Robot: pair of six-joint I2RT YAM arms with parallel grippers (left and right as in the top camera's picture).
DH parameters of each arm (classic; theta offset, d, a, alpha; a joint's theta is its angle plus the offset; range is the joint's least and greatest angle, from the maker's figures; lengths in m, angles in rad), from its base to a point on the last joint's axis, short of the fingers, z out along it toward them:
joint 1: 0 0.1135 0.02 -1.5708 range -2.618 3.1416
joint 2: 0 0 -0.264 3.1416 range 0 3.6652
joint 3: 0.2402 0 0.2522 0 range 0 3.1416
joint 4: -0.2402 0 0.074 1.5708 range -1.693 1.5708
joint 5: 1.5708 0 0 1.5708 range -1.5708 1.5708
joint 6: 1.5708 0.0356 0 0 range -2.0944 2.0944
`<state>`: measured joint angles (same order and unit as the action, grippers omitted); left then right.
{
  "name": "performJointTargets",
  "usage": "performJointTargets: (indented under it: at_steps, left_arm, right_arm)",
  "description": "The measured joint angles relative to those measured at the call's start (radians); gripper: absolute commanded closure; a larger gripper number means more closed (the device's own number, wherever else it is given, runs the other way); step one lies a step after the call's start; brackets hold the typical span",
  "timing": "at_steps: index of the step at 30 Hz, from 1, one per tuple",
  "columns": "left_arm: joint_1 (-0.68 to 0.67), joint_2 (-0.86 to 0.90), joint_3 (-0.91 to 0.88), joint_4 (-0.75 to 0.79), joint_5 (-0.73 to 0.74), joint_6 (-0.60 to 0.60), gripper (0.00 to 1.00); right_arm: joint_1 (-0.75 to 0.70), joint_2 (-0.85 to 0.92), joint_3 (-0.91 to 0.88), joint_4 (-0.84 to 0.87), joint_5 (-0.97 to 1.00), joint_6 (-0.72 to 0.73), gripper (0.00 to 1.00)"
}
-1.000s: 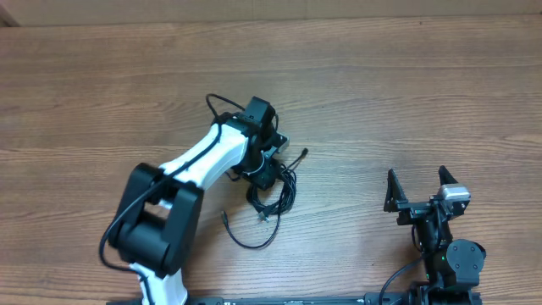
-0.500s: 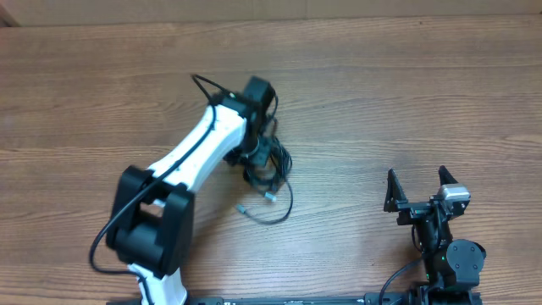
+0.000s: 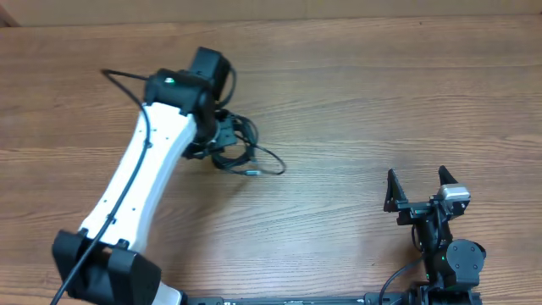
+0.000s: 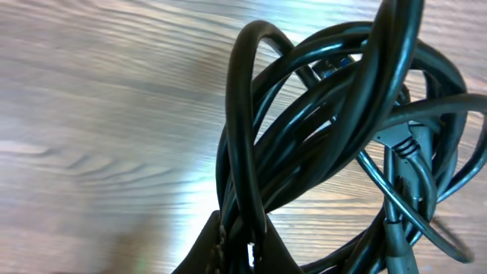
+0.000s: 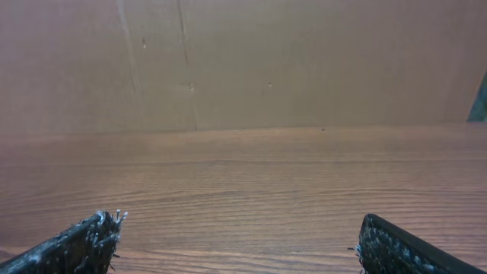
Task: Untangle cables
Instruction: 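Reach the left gripper to the black cable bundle and grasp it, then lift the bundle with the left gripper and bring the right gripper toward it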
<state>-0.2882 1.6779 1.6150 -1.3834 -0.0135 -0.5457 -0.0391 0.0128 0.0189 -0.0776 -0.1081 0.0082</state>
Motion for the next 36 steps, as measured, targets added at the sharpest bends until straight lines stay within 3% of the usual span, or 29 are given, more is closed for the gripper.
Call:
performJointTargets:
  at_steps: [2,4,10,15,23,30,36]
  left_arm:
    - [0.040,-0.032,0.000,-0.004,-0.007,0.023,0.96]
    - [0.074,-0.071,0.000,-0.005,-0.013,0.054,0.96]
    - [0.128,-0.192,0.000,-0.006,-0.022,0.127,0.96]
    - [0.129,-0.243,0.000,-0.006,-0.021,0.141,0.96]
    - [0.129,-0.247,0.000,-0.037,0.039,0.186,0.96]
    - [0.129,-0.247,0.000,-0.051,0.163,0.377,0.96]
    - [0.129,-0.247,0.000,-0.008,0.317,0.568,0.96]
  right_arm:
    - [0.000,0.000,0.000,0.002,-0.023,0.042,0.00]
    - [0.000,0.000,0.000,0.013,-0.097,0.179,0.00]
    - [0.000,0.000,0.000,0.016,-0.460,0.762,0.00]
    - [0.000,0.000,0.000,0.014,-0.699,1.024,0.00]
    - [0.000,0.000,0.003,-0.003,-0.695,1.002,0.02]
    - [0.000,0.067,0.201,-0.309,-0.552,0.846,0.02]
    - [0.000,0.291,0.470,-0.549,-0.533,0.735,0.01]
